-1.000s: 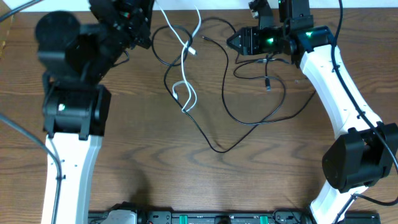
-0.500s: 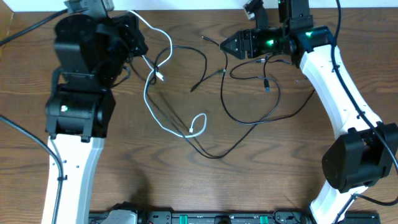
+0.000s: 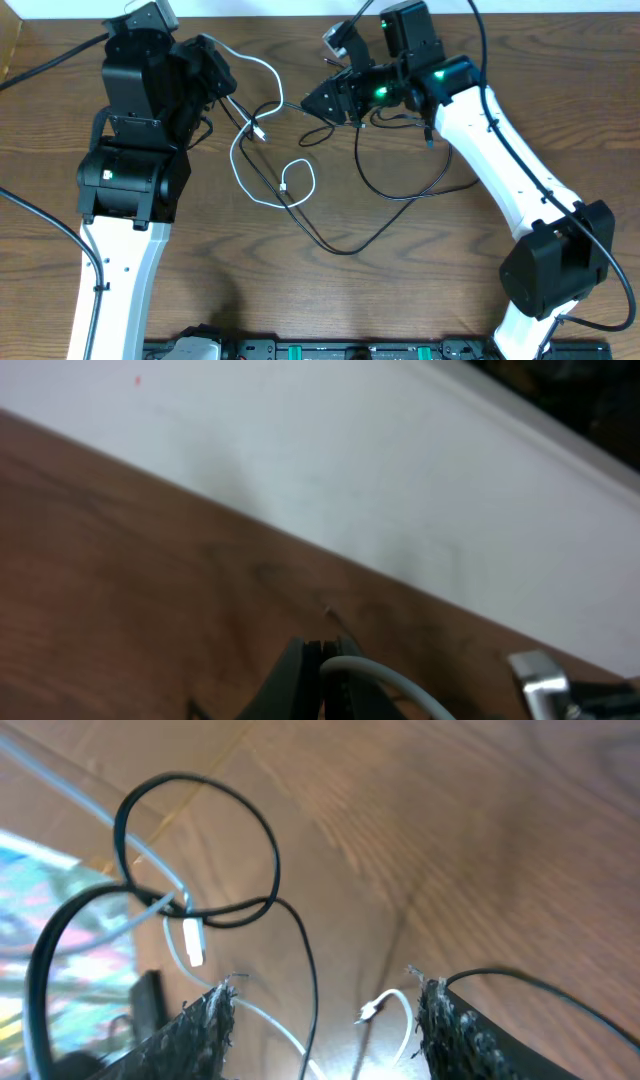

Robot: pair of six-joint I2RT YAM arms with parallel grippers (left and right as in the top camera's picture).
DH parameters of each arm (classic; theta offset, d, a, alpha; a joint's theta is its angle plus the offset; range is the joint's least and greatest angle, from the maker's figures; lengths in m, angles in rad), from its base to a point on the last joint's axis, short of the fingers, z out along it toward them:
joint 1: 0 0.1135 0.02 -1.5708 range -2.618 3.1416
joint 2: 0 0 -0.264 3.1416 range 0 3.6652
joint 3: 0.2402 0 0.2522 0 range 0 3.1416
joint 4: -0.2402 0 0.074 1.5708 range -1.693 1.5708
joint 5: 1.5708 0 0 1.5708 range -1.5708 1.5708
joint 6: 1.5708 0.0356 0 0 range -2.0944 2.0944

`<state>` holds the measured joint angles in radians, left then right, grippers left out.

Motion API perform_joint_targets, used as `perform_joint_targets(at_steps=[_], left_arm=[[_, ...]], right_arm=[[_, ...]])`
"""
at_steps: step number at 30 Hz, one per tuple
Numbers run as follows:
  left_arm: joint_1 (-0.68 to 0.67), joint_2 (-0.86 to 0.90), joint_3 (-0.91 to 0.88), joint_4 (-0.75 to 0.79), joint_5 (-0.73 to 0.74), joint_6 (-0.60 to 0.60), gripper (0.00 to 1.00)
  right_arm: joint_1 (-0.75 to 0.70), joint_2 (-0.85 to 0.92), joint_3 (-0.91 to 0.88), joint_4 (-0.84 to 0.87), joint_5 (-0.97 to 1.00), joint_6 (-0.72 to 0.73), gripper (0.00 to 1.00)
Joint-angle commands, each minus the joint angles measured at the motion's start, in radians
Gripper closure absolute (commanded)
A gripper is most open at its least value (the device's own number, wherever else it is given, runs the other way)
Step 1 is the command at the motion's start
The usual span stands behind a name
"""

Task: Untangle cables

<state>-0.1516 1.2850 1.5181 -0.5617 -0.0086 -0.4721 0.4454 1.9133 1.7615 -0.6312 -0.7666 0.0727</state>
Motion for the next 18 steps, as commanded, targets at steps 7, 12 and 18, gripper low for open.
perform_joint_targets(at_steps=[7,12,18], left_arm=[[0.000,-0.010,0.005,-0.016,-0.029,-0.009,0.93],[0.000,-0.010,0.005,0.023,-0.029,-0.009,0.92],[0.000,-0.010,0.005,0.019,0.003,-0.008,0.92]], right_arm=[[-0.021,-0.035,0.006,0.023,-0.098,-0.062,0.88],[-0.018,-0.033,0.006,-0.056,-0.068,-0.128,0.96],[-0.057,-0.038,0.006,-0.020,-0.133,-0.273,0.45]])
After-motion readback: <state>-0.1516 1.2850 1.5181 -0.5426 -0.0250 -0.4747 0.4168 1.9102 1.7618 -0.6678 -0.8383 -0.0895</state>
